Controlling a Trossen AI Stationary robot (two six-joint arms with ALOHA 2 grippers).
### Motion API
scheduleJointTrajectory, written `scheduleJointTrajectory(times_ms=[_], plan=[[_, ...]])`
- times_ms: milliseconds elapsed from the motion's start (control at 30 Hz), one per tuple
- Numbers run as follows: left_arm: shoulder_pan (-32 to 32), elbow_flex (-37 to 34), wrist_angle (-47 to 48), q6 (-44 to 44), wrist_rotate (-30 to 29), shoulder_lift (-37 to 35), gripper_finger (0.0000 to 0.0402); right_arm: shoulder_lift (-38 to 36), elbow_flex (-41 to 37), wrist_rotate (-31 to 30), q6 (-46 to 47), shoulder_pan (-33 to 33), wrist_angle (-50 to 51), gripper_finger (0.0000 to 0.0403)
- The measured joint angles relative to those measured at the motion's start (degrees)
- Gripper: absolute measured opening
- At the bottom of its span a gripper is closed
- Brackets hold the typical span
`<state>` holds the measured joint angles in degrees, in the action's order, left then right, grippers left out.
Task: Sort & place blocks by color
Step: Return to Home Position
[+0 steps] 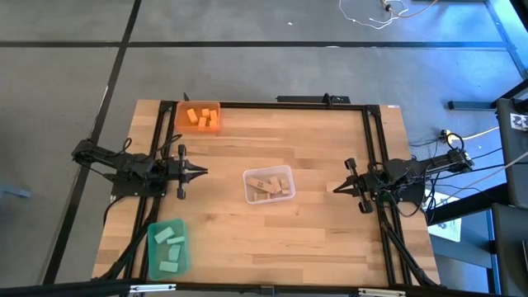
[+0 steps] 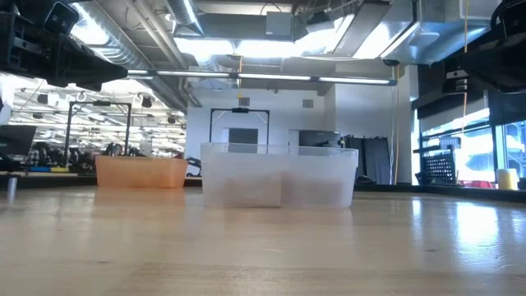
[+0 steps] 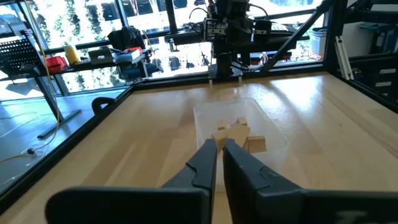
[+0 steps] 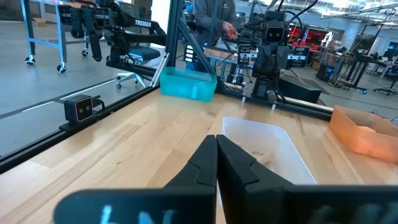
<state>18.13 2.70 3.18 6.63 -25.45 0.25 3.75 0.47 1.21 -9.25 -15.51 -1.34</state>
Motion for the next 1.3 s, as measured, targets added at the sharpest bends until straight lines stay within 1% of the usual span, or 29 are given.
scheduleJointTrajectory(times_ms=[333,467,600,1000,1300], plan=[[0.0,0.0,0.0,0.0,0.0,0.0,0.0004,0.0,0.0,0.0,0.6,0.0,0.0,0.0],[0.0,0.0,0.0,0.0,0.0,0.0,0.0001,0.0,0.0,-0.1,4.3,0.0,0.0,0.0],[0.0,0.0,0.0,0.0,0.0,0.0,0.0006,0.0,0.0,-0.1,7.5,0.0,0.0,0.0001],[0.0,0.0,0.0,0.0,0.0,0.0,0.0025,0.0,0.0,-0.1,7.4,0.0,0.0,0.0001],[0.0,0.0,0.0,0.0,0.0,0.0,0.0014,0.0,0.0,-0.1,7.4,0.0,0.0,0.0001]])
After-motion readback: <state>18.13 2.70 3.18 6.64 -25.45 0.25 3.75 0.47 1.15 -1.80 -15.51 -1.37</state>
